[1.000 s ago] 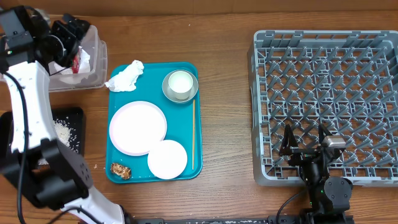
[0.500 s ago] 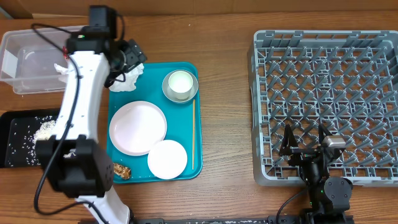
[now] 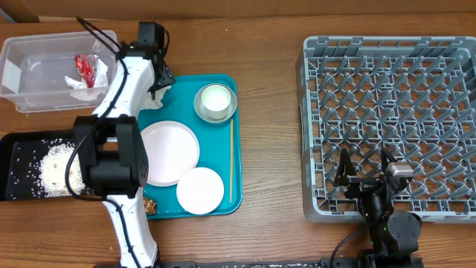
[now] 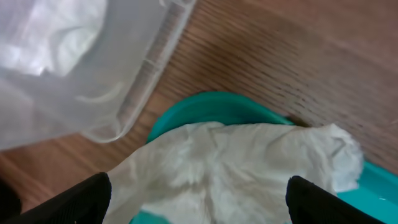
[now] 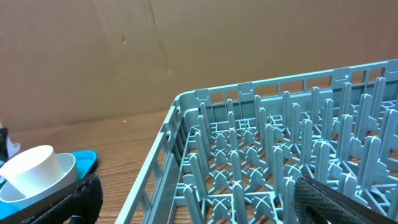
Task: Sort waste into correct bins and load items into the dishwasher
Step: 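Carry the tissue and wrapper into the clear plastic bin and release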
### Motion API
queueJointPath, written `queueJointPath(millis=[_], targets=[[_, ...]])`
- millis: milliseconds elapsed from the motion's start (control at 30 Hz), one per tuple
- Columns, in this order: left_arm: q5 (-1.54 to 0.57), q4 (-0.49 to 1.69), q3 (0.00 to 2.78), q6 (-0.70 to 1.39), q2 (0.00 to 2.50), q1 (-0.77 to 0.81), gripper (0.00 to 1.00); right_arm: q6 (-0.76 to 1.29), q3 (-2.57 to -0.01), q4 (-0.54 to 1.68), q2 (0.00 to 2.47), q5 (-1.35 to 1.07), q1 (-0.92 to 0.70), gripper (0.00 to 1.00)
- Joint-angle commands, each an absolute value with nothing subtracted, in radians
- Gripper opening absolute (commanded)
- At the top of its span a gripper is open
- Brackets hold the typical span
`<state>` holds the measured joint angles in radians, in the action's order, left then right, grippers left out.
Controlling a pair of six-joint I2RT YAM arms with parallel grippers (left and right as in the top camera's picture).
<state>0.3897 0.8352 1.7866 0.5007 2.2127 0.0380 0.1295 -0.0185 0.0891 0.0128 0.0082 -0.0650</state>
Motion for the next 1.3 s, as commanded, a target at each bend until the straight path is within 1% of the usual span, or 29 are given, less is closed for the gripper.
queueJointPath(millis=[0, 267, 400, 433, 533, 567, 600, 633, 667, 733, 767, 1067, 1267], targets=[[0.355, 0.809, 1.785, 0.386, 2.259, 0.039, 0.91, 0.123, -0.008, 0.082, 0.003, 0.022, -0.06, 1.0], [0.194, 0.777, 1.785, 0.327, 2.296, 0.04, 0.88, 0.123, -0.008, 0.082, 0.003, 0.022, -0.06, 1.0], [0.116, 0.785, 1.785, 0.271, 2.3, 0.04, 0.84, 0.123, -0.008, 0.082, 0.003, 0.022, -0.06, 1.0], [0.098, 0.789, 1.785, 0.258, 2.3, 0.04, 0.81, 0.123, -0.008, 0.082, 0.003, 0.022, -0.06, 1.0], [0.072, 0.801, 1.785, 0.258, 2.3, 0.04, 0.65, 0.123, -0.008, 0.082, 0.003, 0.022, -0.06, 1.0], [0.068, 0.805, 1.785, 0.258, 2.3, 0.04, 0.56, 0.123, -0.008, 0.082, 0.003, 0.022, -0.06, 1.0], [0.065, 0.811, 1.785, 0.258, 2.3, 0.04, 0.48, 0.123, -0.008, 0.082, 0.003, 0.022, -0.06, 1.0], [0.065, 0.814, 1.785, 0.258, 2.3, 0.04, 0.34, 0.123, -0.008, 0.082, 0.003, 0.022, -0.06, 1.0], [0.061, 0.818, 1.785, 0.258, 2.3, 0.04, 0.25, 0.123, -0.008, 0.082, 0.003, 0.022, -0.06, 1.0], [0.062, 0.828, 1.785, 0.258, 2.292, 0.04, 0.09, 0.123, -0.008, 0.082, 0.003, 0.022, -0.06, 1.0], [0.062, 0.839, 1.791, 0.258, 2.281, 0.039, 0.04, 0.123, -0.008, 0.082, 0.003, 0.022, -0.06, 1.0], [0.077, 0.871, 1.954, 0.269, 2.097, 0.035, 0.04, 0.123, -0.008, 0.082, 0.003, 0.022, -0.06, 1.0], [0.318, 0.777, 2.019, 0.292, 1.985, -0.009, 0.04, 0.123, -0.008, 0.082, 0.003, 0.022, -0.06, 1.0]])
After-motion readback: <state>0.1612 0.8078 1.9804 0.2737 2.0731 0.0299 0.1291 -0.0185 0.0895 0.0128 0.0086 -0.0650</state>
